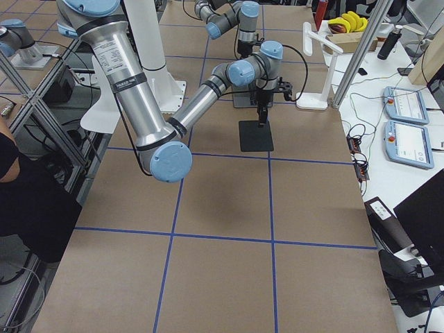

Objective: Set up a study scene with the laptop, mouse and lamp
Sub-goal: 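Carry the white mouse with the left gripper over the laptop toward the pad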

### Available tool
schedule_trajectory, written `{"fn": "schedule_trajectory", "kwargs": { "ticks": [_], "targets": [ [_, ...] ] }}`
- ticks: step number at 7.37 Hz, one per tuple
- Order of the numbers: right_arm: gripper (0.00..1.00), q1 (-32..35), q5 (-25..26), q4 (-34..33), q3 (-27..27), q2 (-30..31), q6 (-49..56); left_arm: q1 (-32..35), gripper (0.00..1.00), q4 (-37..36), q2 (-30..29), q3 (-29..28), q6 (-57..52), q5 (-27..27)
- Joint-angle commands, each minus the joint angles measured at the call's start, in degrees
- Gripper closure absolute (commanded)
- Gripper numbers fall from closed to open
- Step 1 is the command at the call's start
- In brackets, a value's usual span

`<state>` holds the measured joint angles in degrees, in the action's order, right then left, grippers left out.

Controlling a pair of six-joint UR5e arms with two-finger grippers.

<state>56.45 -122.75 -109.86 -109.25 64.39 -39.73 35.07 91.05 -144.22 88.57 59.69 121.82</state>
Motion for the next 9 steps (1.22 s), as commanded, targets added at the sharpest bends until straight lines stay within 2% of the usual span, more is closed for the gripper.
{"fn": "schedule_trajectory", "kwargs": {
  "ticks": [1, 4, 7, 9],
  "targets": [
    [0.00, 0.33, -0.03, 0.00, 0.18, 0.03, 0.00, -0.09, 0.35, 0.79, -5.00, -6.54, 0.07, 0.00],
    [0.00, 1.12, -0.12, 0.00, 0.62, 0.73, 0.26, -2.10, 0.35, 1.06, -11.07, -13.75, 1.83, -0.09],
    [0.00, 1.21, -0.29, 0.00, 0.53, 0.74, 0.18, -3.43, 0.35, 6.85, -12.92, -19.56, 2.71, -0.62],
    [0.00, 1.39, -0.47, 0.00, 0.53, 0.91, 0.18, -3.43, 0.35, 6.95, -15.38, -22.55, 2.27, -0.62]
  ]
}}
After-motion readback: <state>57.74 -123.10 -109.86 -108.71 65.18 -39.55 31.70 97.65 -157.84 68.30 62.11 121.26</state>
